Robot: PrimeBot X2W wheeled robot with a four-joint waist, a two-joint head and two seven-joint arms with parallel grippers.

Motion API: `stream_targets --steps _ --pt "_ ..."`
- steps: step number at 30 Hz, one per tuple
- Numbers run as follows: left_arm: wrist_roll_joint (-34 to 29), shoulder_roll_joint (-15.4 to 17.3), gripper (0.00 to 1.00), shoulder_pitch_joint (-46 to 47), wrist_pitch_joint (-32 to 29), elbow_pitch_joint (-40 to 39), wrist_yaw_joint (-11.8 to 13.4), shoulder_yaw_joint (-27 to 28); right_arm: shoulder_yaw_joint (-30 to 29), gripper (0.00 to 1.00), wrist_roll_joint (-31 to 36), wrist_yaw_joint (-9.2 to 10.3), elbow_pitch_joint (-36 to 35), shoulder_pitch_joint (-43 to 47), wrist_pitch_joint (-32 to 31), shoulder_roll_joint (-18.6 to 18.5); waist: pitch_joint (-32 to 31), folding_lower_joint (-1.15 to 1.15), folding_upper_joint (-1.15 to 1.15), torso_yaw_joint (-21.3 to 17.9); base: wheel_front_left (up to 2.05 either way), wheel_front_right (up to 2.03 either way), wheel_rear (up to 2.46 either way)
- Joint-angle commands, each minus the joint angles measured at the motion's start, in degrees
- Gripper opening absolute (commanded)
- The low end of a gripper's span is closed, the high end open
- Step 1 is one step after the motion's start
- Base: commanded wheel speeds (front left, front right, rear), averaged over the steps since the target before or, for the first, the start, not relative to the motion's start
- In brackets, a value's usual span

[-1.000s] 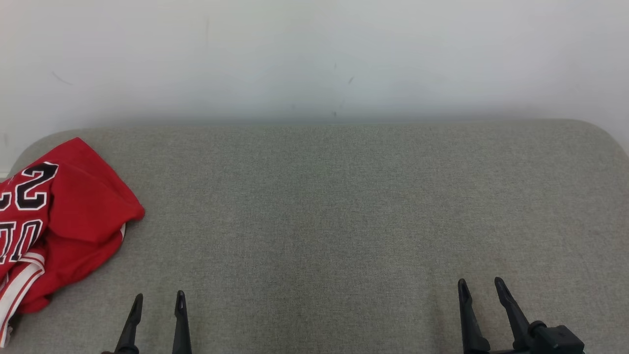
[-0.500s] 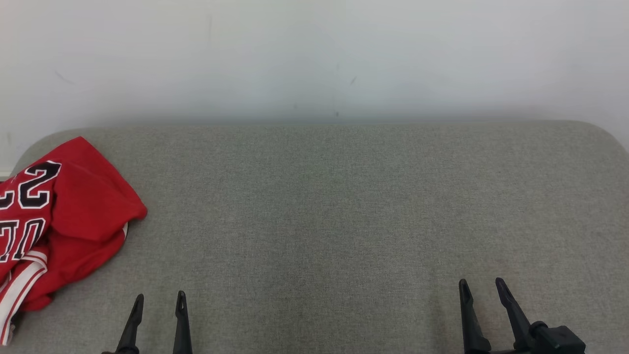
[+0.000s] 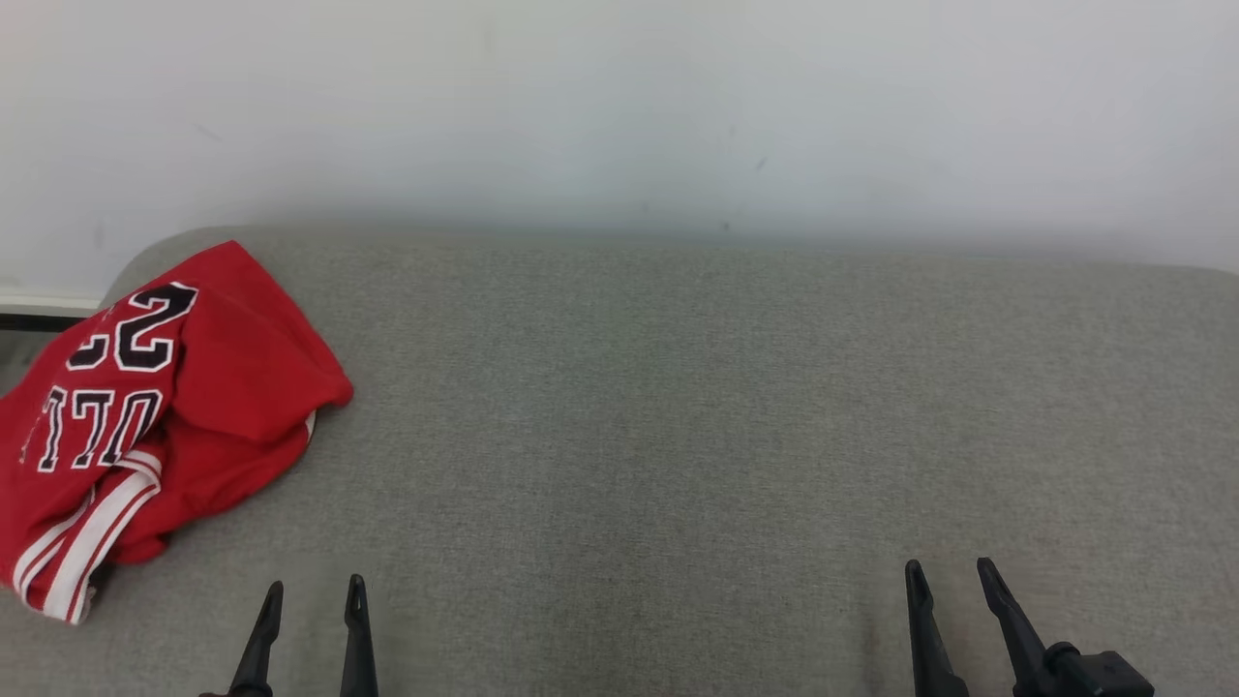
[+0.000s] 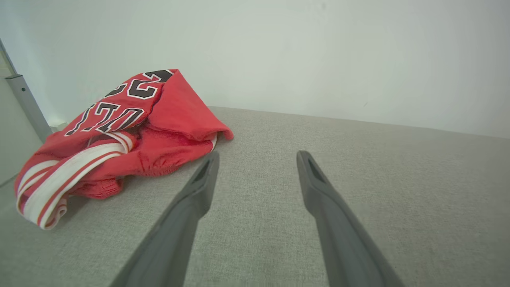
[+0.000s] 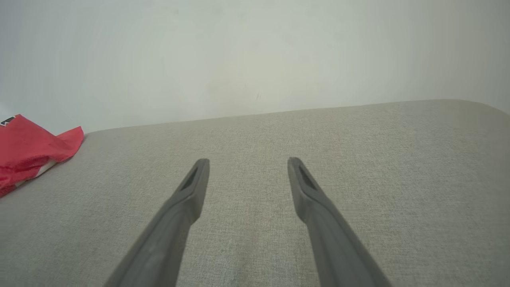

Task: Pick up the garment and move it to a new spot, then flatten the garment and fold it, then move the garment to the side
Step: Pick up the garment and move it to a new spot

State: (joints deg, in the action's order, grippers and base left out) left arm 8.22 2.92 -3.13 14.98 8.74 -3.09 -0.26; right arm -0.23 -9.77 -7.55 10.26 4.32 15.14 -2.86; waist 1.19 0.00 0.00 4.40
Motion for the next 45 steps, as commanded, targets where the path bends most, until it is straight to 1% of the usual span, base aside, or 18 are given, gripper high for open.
stream_targets --steps 1,3,4,8,9,19,29,33,45 --pt "0.0 -0.1 1.00 0.0 0.2 0.2 -0.1 0.2 -0.1 1.00 -0.1 0.12 0.0 0.6 0.1 0.0 0.0 0.00 0.00 2.8 0.00 0.00 0.00" --pt "0.0 -0.1 1.00 0.0 0.2 0.3 0.0 0.5 0.0 1.00 -0.1 0.12 0.0 0.7 0.1 0.0 0.1 0.00 0.00 4.3 0.00 0.00 0.00" --pt "0.0 -0.1 1.00 0.0 0.2 0.3 0.0 0.5 0.0 1.00 -0.1 0.12 0.0 0.7 0.1 0.0 0.1 0.00 0.00 4.3 0.00 0.00 0.00" --pt "-0.2 -0.1 1.00 -0.1 0.2 0.4 0.1 0.9 0.2 1.00 -0.1 0.12 0.1 0.7 0.1 0.0 0.2 0.00 0.00 7.2 0.00 0.00 0.00" --pt "-0.1 0.0 1.00 -0.1 0.2 0.5 0.2 1.0 0.2 1.00 -0.2 0.12 0.1 0.7 0.1 0.0 0.3 0.00 0.00 8.7 0.00 0.00 0.00" --pt "-0.2 -0.1 1.00 0.0 0.2 0.7 0.4 1.5 0.5 1.00 0.1 0.12 0.3 0.9 0.1 0.0 0.3 0.00 0.00 16.3 0.00 0.00 0.00" --pt "-0.3 -0.1 1.00 -1.3 0.2 0.8 0.6 2.2 1.1 1.00 0.3 0.12 0.5 1.5 0.1 0.0 -0.5 0.00 0.00 22.7 0.00 0.00 0.00" --pt "-0.2 0.0 1.00 -1.5 0.2 0.7 0.8 3.0 1.7 1.00 0.6 0.12 0.6 1.2 0.1 0.0 -0.4 0.00 0.00 24.1 0.00 0.00 0.00" --pt "0.9 -0.1 1.00 -2.3 0.2 0.1 1.5 4.4 3.0 1.00 0.9 0.12 0.8 0.6 0.1 0.0 -0.7 0.00 0.00 24.1 0.00 0.00 0.00"
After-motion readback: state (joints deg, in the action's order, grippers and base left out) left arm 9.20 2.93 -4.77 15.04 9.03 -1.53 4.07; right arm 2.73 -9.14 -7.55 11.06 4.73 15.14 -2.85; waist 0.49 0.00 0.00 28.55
